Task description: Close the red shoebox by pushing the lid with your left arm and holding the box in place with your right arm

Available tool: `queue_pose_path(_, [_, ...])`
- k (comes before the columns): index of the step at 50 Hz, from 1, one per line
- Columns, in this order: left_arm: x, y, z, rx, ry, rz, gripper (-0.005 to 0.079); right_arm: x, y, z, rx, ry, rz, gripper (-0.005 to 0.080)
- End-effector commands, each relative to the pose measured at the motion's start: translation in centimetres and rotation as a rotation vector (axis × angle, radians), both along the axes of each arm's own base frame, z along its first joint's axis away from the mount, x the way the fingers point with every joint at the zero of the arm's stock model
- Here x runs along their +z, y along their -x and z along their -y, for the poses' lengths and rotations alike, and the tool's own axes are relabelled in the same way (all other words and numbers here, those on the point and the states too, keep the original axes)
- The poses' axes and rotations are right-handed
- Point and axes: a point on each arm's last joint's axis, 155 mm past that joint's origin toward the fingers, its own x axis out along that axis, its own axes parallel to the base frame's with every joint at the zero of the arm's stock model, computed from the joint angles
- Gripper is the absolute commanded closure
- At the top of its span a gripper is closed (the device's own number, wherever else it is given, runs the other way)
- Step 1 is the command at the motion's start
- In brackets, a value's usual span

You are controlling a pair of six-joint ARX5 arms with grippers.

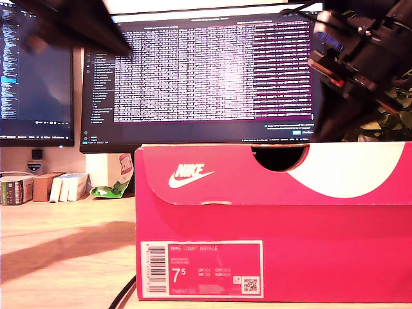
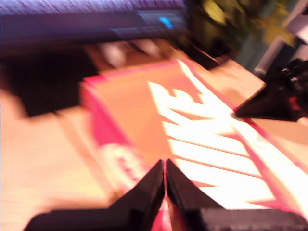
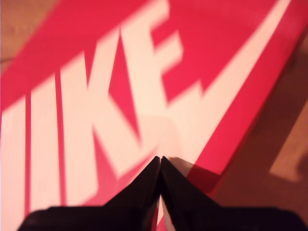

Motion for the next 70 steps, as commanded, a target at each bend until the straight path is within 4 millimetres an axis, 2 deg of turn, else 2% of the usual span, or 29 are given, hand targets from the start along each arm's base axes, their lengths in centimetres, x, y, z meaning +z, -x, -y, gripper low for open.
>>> queue_pose_path(1, [0.9, 0.0, -1.3, 0.023, -0.016, 0.048, 0.0761, 3.1, -0.1, 0.4, -0.018, 0.000, 0.115, 0.0765])
queue_pose_path(9, [1.6, -0.1, -4.9, 0.107, -0.046, 0.075, 0.0761, 8.0, -0.9, 2.3, -0.104, 0.021, 0.296, 0.0765])
queue_pose_path(16, [2.2, 0.3, -7.0, 0.147, -0.064, 0.099, 0.0761, 11.5, -0.8, 4.0, -0.167, 0.030, 0.411, 0.0765])
queue_pose_path(23, [2.7, 0.5, -8.7, 0.186, -0.075, 0.117, 0.0761, 13.7, -0.3, 5.9, -0.236, 0.052, 0.479, 0.0765])
queue_pose_path(33, [2.4, 0.6, -10.5, 0.211, -0.088, 0.107, 0.0761, 15.5, 0.9, 8.9, -0.323, 0.062, 0.538, 0.0765])
queue_pose_path(40, [2.2, 0.6, -11.2, 0.216, -0.081, 0.101, 0.0761, 15.9, 2.3, 10.9, -0.380, 0.070, 0.572, 0.0765])
queue_pose_path(50, [1.1, 0.9, -12.0, 0.231, -0.084, 0.103, 0.0761, 15.2, 4.3, 13.1, -0.454, 0.061, 0.594, 0.0765])
queue_pose_path(61, [-0.7, 2.0, -12.8, 0.260, -0.086, 0.098, 0.0761, 14.0, 6.3, 14.6, -0.525, 0.031, 0.608, 0.0765])
queue_pose_path(70, [-1.2, 3.1, -12.8, 0.264, -0.081, 0.120, 0.0761, 12.3, 7.7, 15.1, -0.542, 0.032, 0.614, 0.0765])
